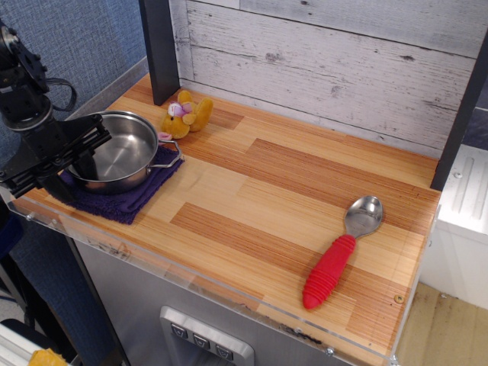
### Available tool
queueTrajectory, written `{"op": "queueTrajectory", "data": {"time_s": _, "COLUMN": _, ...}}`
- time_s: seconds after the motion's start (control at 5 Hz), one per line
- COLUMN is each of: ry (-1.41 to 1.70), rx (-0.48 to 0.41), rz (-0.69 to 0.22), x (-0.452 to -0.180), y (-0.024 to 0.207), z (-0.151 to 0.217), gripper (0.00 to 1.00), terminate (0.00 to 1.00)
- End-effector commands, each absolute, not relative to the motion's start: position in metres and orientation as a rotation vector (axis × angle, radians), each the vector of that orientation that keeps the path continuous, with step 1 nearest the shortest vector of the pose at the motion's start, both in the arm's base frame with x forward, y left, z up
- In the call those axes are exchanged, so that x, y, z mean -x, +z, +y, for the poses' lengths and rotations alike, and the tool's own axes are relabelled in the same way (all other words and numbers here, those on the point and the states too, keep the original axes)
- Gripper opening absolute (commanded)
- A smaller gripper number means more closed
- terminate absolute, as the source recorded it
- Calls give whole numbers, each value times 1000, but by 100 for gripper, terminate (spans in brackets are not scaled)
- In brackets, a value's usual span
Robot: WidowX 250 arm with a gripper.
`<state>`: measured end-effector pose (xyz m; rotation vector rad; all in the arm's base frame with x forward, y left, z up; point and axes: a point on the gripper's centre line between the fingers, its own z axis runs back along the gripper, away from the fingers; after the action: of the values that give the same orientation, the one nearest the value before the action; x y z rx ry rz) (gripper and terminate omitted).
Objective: Put the pan onto the purple cloth
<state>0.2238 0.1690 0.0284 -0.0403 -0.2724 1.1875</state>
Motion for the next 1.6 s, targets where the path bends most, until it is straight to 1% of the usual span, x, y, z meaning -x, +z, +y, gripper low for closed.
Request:
{"op": "queueTrajectory", "data": {"time_s": 0.0, "ry": 1192, "rx": 15, "rz": -303, "x": -228, "y": 44, "z": 170, "gripper": 100, "terminate": 0}}
{"op": "queueTrajectory", "data": {"time_s": 0.2, "ry": 1185, "rx": 10, "rz": -328, "x": -229, "y": 52, "z": 171, "gripper": 100, "terminate": 0}}
{"op": "queueTrajectory", "data": {"time_s": 0.4, "ry": 1134, "rx": 15, "rz": -381, "x": -235, "y": 74, "z": 172, "gripper": 100, "terminate": 0}}
{"op": "queueTrajectory", "data": {"time_s": 0.6, "ry": 1015, "rx": -10, "rz": -424, "x": -247, "y": 111, "z": 164, "gripper": 100, "terminate": 0}}
{"op": "queueTrajectory", "data": {"time_s": 0.8, "ry": 911, "rx": 9, "rz": -489, "x": -259, "y": 151, "z": 145, "gripper": 100, "terminate": 0}}
{"op": "queueTrajectory", "data": {"time_s": 1.0, "ry": 852, "rx": 49, "rz": -516, "x": -262, "y": 178, "z": 121, "gripper": 100, "terminate": 0}}
{"op": "queueTrajectory", "data": {"time_s": 1.4, "ry": 852, "rx": 49, "rz": -516, "x": -262, "y": 178, "z": 121, "gripper": 100, "terminate": 0}}
